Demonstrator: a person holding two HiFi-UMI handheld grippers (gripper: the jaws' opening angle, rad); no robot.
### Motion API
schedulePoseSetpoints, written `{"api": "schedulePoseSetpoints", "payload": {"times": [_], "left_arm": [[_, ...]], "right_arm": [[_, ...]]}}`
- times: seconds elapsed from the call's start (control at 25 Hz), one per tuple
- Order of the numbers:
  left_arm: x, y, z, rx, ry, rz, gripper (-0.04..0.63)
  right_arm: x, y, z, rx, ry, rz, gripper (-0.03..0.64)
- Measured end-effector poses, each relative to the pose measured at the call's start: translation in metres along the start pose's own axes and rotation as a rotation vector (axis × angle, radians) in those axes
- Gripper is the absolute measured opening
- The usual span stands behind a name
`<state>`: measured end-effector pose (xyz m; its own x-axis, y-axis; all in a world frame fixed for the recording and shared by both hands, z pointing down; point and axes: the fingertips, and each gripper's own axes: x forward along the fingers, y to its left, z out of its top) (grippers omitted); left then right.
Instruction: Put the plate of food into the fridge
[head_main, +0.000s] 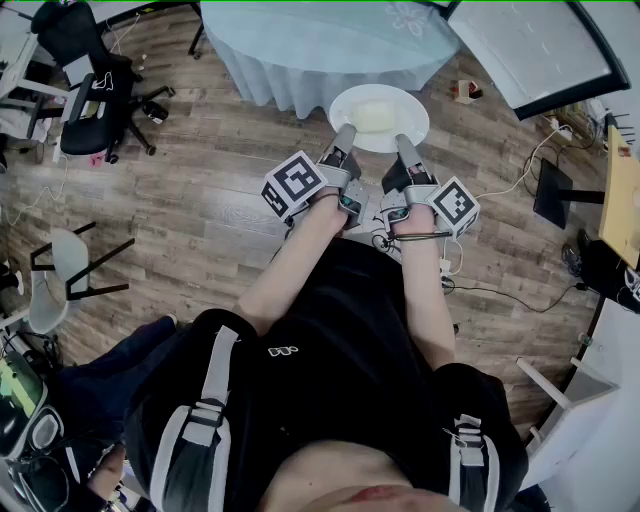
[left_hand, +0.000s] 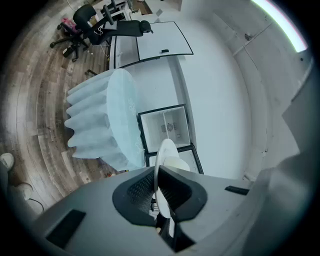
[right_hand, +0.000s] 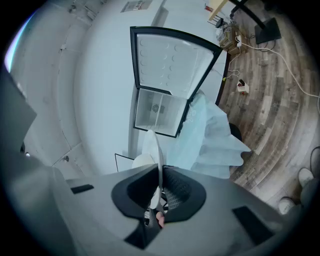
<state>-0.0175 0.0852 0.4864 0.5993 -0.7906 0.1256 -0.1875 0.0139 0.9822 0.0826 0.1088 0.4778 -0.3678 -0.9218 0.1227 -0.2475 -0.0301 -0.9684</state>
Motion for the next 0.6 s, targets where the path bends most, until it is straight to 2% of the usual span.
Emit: {"api": "schedulePoseSetpoints", "payload": {"times": [0.12, 0.6], "left_arm": [[0.0, 0.001, 0.002, -0.002, -0.001, 0.001, 0.006], [-0.008, 0.008, 0.017, -0.015, 0.018, 0.007, 0.005]], "right_arm": [[0.001, -0.004, 0.001, -0.026, 0.004, -0.018, 0.028], [0.011, 0.001, -0.017, 0.007, -0.005, -0.017, 0.028]]}}
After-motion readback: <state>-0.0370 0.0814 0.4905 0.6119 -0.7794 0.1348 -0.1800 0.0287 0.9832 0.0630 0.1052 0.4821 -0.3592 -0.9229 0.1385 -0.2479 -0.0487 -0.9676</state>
